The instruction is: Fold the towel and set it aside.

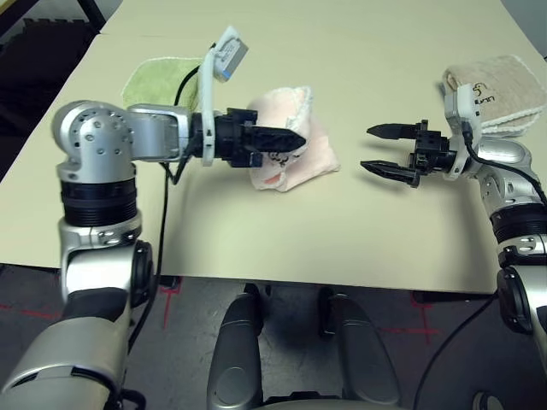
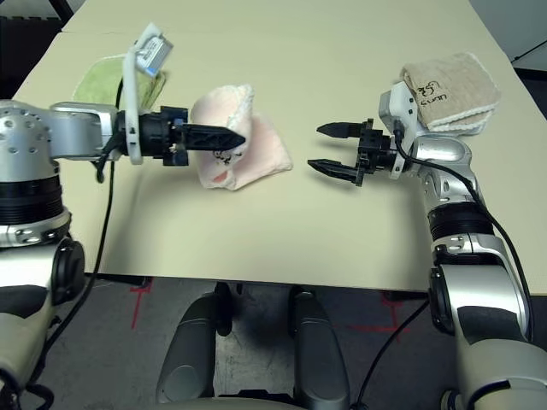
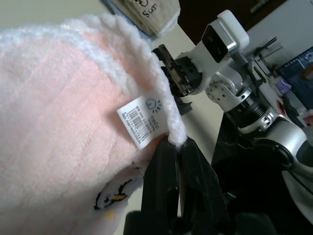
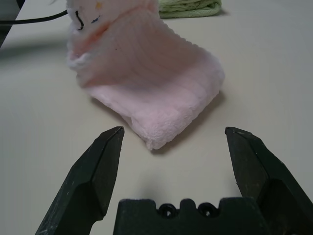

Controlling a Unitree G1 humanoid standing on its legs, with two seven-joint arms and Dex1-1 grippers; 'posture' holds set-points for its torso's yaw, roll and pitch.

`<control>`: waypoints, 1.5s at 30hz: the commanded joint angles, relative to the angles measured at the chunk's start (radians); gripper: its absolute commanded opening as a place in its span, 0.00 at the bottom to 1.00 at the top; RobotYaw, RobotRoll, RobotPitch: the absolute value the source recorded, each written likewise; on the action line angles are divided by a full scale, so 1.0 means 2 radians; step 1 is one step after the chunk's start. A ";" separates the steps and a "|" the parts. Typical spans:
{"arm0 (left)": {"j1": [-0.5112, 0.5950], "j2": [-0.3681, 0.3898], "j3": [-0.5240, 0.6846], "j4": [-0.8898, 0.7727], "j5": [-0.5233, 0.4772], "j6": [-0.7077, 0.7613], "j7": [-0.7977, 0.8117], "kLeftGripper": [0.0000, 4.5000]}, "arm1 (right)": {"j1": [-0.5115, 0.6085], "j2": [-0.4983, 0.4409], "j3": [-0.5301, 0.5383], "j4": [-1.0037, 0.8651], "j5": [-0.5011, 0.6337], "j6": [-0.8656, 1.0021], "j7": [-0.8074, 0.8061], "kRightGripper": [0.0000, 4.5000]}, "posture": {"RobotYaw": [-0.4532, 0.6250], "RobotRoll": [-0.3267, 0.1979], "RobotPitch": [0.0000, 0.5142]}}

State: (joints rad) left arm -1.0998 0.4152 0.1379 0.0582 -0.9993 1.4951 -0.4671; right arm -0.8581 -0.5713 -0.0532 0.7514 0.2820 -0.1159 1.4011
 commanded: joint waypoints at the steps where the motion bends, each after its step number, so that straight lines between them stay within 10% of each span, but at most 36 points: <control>1: -0.013 -0.015 -0.010 0.020 0.037 -0.027 0.015 0.01 | 0.002 -0.003 0.000 0.003 -0.003 -0.004 0.003 1.00 | 0.42 0.62 0.45; 31: 0.013 -0.078 -0.141 0.104 0.212 -0.145 -0.048 0.01 | 0.000 -0.018 -0.009 0.007 0.001 0.000 0.001 1.00 | 0.41 0.62 0.46; 42: 0.007 -0.041 -0.129 0.076 0.214 -0.128 -0.092 0.92 | -0.007 -0.021 -0.008 0.012 -0.002 -0.004 0.001 1.00 | 0.40 0.62 0.44; 45: 0.008 -0.004 -0.110 0.042 0.198 -0.114 -0.115 0.99 | -0.017 -0.017 -0.009 0.018 -0.001 -0.005 0.001 1.00 | 0.40 0.62 0.44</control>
State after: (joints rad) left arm -1.0854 0.3776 -0.1081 0.1966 -0.5763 1.2425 -0.6612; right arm -0.8878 -0.5981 -0.0565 0.7719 0.2756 -0.1163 1.3982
